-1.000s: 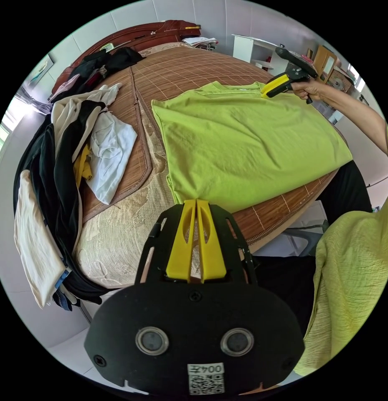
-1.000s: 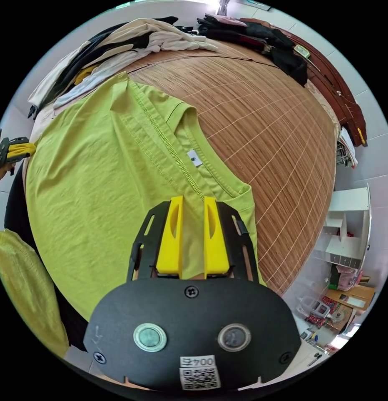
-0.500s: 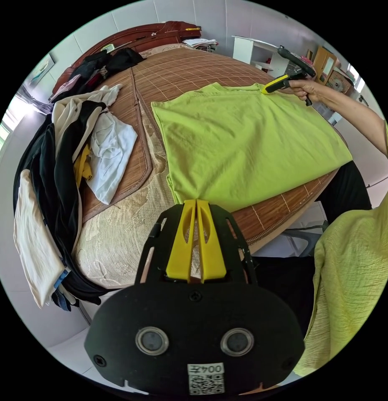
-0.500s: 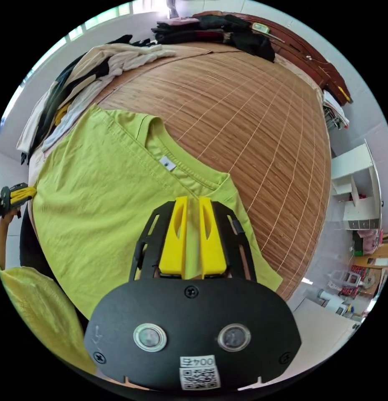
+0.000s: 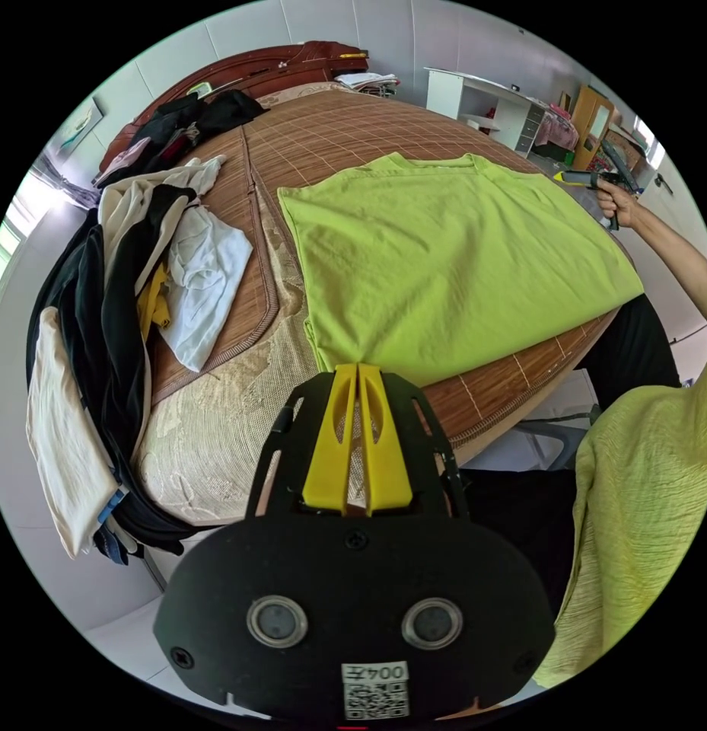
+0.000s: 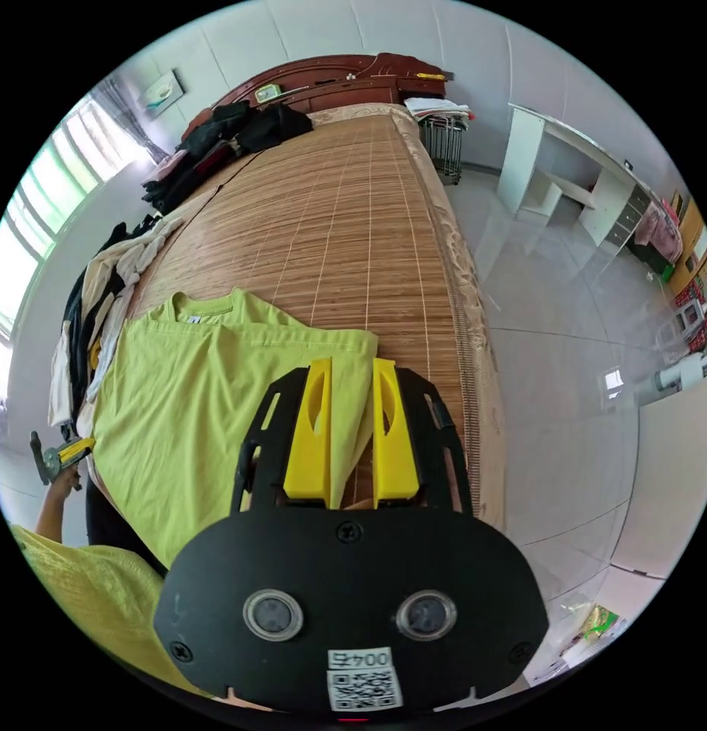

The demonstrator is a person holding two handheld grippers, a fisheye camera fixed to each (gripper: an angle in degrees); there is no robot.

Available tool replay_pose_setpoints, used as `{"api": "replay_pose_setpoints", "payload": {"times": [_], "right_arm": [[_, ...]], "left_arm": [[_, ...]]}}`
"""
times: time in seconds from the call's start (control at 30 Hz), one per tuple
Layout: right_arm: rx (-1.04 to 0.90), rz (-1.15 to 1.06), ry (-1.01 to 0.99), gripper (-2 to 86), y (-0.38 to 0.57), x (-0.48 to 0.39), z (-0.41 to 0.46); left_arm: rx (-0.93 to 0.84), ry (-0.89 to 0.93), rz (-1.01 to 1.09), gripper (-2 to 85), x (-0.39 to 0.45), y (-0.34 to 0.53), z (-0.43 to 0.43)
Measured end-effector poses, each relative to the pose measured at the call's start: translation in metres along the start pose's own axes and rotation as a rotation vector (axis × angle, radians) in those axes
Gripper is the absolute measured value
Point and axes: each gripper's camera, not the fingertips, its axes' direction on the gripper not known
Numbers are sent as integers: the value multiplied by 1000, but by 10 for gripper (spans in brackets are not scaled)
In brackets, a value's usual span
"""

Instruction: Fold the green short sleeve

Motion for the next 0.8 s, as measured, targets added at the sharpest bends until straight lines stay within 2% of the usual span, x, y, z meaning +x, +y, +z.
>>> {"api": "replay_pose_setpoints", "payload": {"times": [0.13, 0.23, 0.27, 0.33, 0.43, 0.57, 0.7, 0.8], "right_arm": [[-35, 85, -76, 108, 3, 20, 29], [-65, 126, -157, 66, 7, 28, 52], [-54, 106, -163, 34, 10, 25, 53], [1, 121, -126, 24, 16, 25, 47], [-29, 174, -88, 31, 28, 30, 62], [-24, 230, -167, 50, 45, 39, 79], [-18, 236, -188, 50, 55, 41, 85], [-19, 231, -171, 50, 59, 36, 90]], "left_arm": [[-3, -9, -13, 3, 0, -2, 2], [-4, -9, -18, 3, -1, -2, 4], [-6, -10, -18, 4, -1, -3, 5], [-9, -13, -20, 5, -2, -3, 6], [-6, 11, -59, 8, -9, -3, 6], [44, 103, -194, 27, -39, -6, -9], [174, 140, -274, 71, -88, -44, -31], [145, 156, -239, 92, -117, -101, -15]]}}
